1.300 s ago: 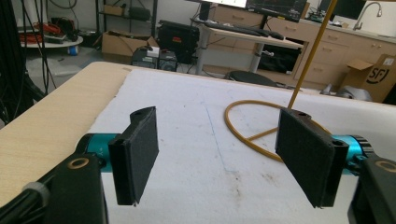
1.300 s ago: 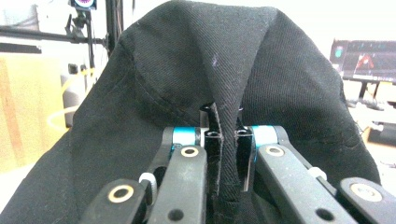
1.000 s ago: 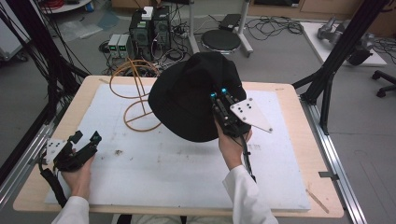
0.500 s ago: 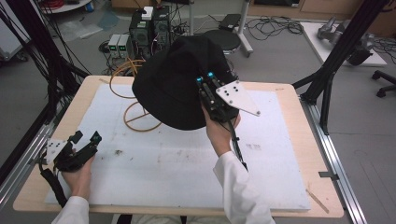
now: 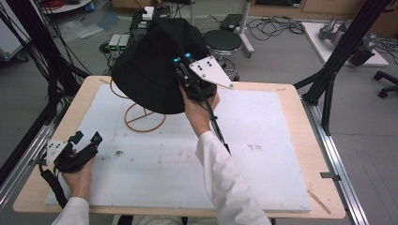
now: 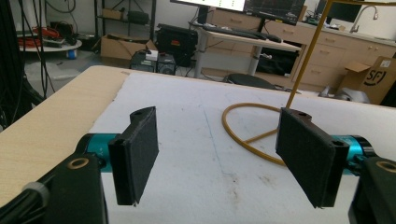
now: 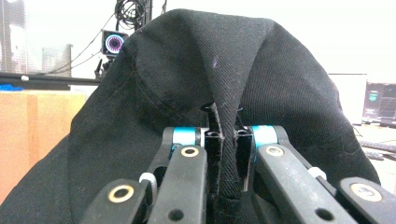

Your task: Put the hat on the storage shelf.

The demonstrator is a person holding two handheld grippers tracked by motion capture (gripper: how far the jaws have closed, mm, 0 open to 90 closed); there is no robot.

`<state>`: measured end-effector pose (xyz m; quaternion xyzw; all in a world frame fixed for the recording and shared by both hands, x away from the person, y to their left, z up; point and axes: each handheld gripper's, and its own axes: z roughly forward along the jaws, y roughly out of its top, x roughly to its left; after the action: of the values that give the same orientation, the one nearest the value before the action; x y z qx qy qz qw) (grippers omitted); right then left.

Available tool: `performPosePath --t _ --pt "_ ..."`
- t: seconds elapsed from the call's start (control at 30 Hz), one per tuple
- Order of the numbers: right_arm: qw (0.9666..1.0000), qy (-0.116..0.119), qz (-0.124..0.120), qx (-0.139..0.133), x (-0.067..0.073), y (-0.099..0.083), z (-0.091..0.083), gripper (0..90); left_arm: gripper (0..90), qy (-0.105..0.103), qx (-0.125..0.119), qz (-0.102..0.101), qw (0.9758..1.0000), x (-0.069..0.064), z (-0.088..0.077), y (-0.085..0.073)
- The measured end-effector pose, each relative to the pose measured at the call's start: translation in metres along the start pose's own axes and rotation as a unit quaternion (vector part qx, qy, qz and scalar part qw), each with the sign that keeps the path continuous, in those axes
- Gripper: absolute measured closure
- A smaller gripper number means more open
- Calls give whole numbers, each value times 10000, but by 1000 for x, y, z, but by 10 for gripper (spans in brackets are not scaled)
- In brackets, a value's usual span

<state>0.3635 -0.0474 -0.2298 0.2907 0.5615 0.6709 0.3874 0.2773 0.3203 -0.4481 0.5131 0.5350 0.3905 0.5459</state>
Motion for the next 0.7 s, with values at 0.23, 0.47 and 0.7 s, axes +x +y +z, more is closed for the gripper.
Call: performPosePath --t 0.23,0.47,0.7 --pt "9999 127 36 19 18 -4 41 878 299 -30 5 -2 10000 1 -1 0" --pt "9998 149 -129 89 34 -5 75 878 298 -69 8 19 10000 3 -2 -1" --pt "9993 284 -182 156 45 -12 90 878 299 -17 -11 -7 10000 5 -3 -1"
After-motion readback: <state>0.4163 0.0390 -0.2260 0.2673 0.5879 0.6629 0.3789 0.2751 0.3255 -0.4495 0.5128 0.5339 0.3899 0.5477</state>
